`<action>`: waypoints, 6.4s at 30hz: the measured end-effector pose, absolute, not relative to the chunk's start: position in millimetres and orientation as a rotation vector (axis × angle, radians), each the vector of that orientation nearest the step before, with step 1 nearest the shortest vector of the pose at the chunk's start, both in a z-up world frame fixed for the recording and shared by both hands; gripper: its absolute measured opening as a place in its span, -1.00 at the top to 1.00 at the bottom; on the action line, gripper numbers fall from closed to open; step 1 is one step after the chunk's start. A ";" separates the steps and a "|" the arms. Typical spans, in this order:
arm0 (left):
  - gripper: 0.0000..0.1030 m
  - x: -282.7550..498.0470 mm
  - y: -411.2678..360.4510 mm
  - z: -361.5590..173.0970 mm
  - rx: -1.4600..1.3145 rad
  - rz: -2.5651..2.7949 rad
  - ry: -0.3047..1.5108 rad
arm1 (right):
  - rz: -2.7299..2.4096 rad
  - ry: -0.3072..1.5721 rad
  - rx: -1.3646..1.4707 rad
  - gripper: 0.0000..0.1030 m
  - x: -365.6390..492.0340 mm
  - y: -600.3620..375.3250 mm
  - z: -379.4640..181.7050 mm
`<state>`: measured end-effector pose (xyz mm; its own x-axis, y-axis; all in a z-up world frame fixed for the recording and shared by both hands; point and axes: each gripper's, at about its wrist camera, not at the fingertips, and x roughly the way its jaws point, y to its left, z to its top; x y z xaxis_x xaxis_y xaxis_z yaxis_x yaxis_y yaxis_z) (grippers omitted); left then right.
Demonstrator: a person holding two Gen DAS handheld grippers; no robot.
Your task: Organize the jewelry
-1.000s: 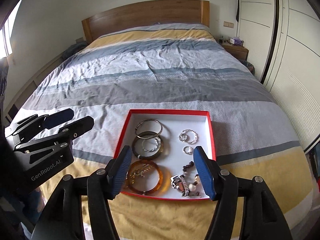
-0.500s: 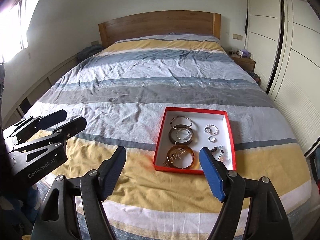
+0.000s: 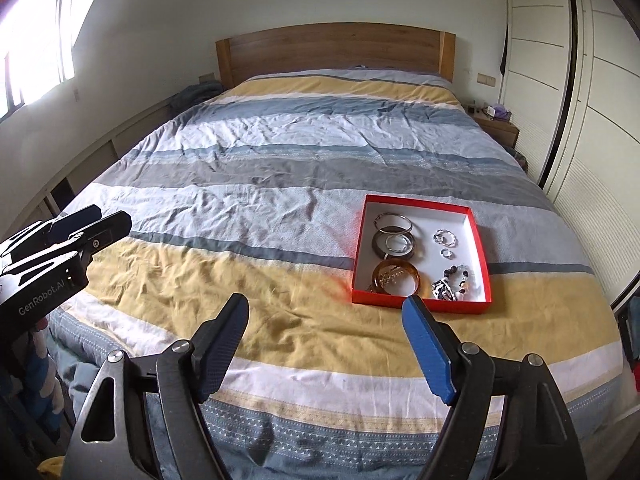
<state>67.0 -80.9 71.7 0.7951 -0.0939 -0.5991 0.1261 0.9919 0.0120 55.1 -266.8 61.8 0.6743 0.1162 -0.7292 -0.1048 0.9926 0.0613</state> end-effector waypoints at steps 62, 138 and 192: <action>0.03 -95.3 -18.5 88.5 0.005 -0.062 0.486 | 0.079 0.647 -0.062 -0.99 -100.1 -212.5 101.5; 0.03 -67.0 -31.1 32.0 0.031 -0.157 0.611 | 0.000 0.763 -0.070 -1.00 -79.8 -225.7 42.2; 0.03 12.9 -47.8 -49.2 0.086 -0.147 0.842 | -0.017 0.963 -0.024 -0.99 -12.8 -244.9 -41.9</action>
<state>12.9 -47.8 -49.2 0.6564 -0.0959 -0.7483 0.1640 0.9863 0.0174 -12.8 -244.9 -41.9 0.5713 -0.0257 -0.8203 0.0039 0.9996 -0.0286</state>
